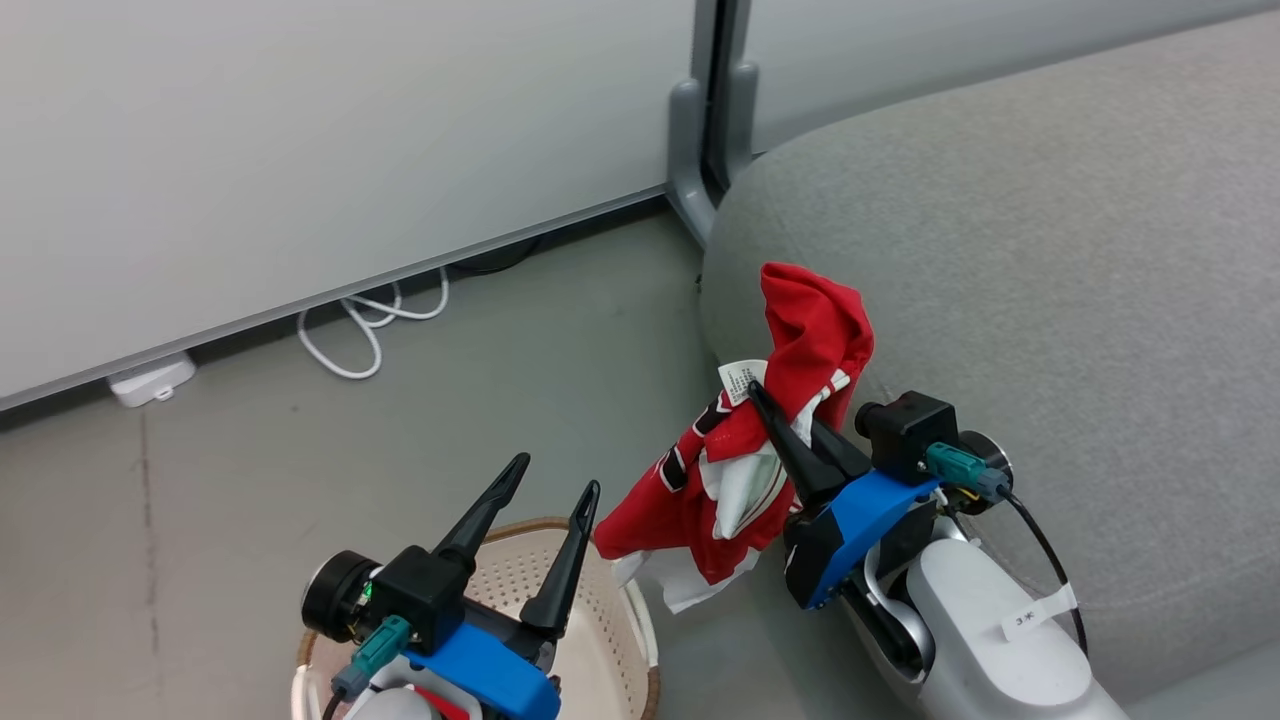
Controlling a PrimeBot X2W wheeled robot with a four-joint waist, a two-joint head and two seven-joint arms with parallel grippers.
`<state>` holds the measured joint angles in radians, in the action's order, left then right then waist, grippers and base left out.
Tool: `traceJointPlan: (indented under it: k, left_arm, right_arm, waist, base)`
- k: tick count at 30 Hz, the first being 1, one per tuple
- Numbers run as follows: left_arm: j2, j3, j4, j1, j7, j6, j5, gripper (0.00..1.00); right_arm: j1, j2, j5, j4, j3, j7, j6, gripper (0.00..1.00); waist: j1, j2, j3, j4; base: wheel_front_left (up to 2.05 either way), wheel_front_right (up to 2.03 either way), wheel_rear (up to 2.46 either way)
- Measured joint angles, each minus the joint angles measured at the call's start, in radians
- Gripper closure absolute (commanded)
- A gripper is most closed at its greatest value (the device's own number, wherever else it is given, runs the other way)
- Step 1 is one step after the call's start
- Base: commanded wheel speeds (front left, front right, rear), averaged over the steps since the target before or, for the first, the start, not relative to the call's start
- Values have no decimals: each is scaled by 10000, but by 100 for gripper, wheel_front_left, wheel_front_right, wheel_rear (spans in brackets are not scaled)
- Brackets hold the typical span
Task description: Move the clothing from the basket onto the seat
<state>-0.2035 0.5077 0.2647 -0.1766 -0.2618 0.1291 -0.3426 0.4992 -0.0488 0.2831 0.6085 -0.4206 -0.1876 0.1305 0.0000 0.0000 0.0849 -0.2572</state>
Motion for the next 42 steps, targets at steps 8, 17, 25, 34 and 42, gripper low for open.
traceJointPlan:
  k: [8,17,25,34,42]
  left_arm:
    - [-169,144,-44,-154,0,2,-54,0]
    - [-190,169,-84,-153,0,2,-63,0]
    - [-238,178,-107,-148,0,2,-61,0]
    - [-408,236,-242,-230,0,2,0,0]
    - [-422,598,-412,-736,0,2,27,0]
  right_arm:
    - [0,-6,31,-13,165,-121,0,100]
    - [-13,-8,40,-12,249,-194,0,100]
    - [-113,-10,109,-82,255,-205,0,100]
    - [639,-12,754,-130,1116,247,0,100]
    - [3164,-318,-468,180,3670,1306,0,100]
  waist:
    - [1,0,157,-1359]
    - [0,0,246,-2489]
    - [0,0,296,-2779]
    - [1,0,647,-2590]
    - [1,0,1236,-1938]
  base:
    - [0,0,0]
    - [0,0,0]
    - [0,0,0]
    - [0,0,0]
    - [0,0,0]
